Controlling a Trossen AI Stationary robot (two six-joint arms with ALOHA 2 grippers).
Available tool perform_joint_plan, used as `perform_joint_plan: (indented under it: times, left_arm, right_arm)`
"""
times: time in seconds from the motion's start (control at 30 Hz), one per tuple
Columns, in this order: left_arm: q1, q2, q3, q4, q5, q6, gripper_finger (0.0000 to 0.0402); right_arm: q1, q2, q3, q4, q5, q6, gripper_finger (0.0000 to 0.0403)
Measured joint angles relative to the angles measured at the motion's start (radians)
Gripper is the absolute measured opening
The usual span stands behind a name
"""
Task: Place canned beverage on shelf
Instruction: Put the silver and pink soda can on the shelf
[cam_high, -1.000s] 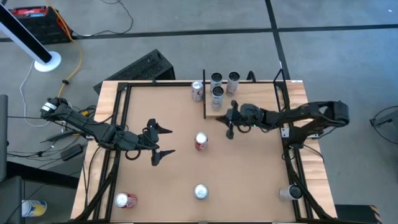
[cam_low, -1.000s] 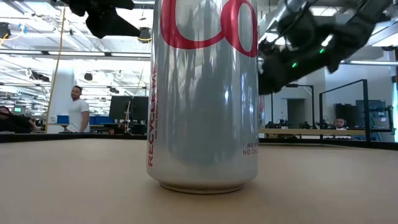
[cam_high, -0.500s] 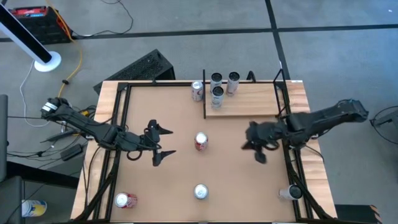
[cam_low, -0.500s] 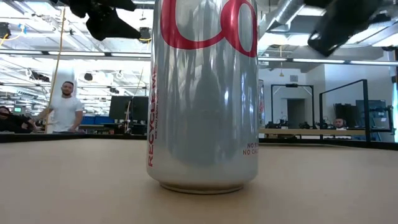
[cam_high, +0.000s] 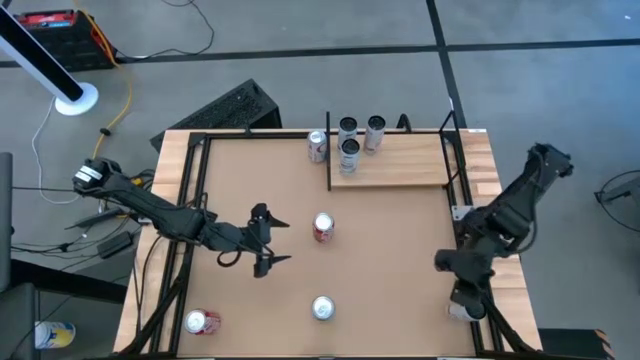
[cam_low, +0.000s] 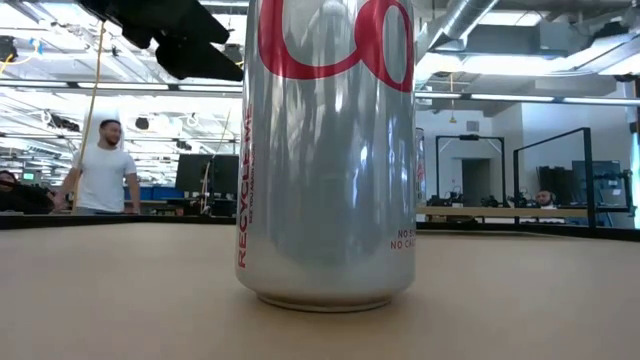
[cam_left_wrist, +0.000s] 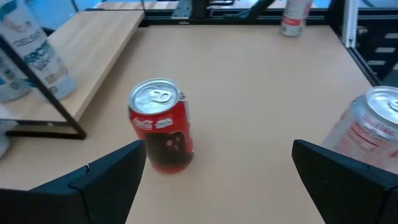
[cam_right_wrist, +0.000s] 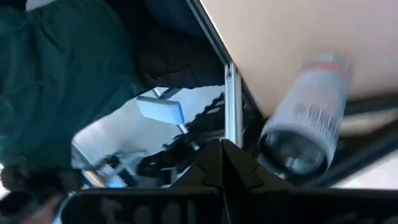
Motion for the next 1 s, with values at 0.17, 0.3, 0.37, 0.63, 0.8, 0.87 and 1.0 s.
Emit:
perform_joint_plan:
  times: [0.17, 0.3, 0.37, 0.63, 0.8, 0.87, 1.0]
  left_arm:
    - [0.0, 0.0, 0.0, 0.01, 0.015, 0.054, 0.0389]
    - [0.0, 0.0, 0.0, 0.017, 0.015, 0.119, 0.0389]
    - [0.0, 0.0, 0.0, 0.023, 0.015, 0.156, 0.0389]
    - [0.023, 0.0, 0.0, 0.074, 0.063, 0.257, 0.0389]
    - [0.055, 0.0, 0.0, 0.075, 0.095, 0.287, 0.0389]
    - [0.068, 0.0, 0.0, 0.075, 0.105, 0.3, 0.0389]
    - [0.093, 0.0, 0.0, 0.075, 0.149, 0.322, 0.0389]
  right_arm:
    - [0.079, -0.001, 0.039, -0.056, 0.003, 0.207, 0.0021]
    - [0.134, 0.0, 0.041, -0.175, 0.003, 0.284, 0.0021]
    - [0.153, 0.0, 0.041, -0.248, 0.003, 0.317, 0.0023]
    - [0.168, 0.0, 0.041, -0.315, 0.005, 0.375, 0.011]
    - [0.168, 0.0, 0.041, -0.271, 0.007, 0.385, 0.02]
    - [0.168, 0.0, 0.042, -0.252, 0.007, 0.393, 0.0235]
    - [0.167, 0.013, 0.042, -0.236, 0.007, 0.424, 0.0286]
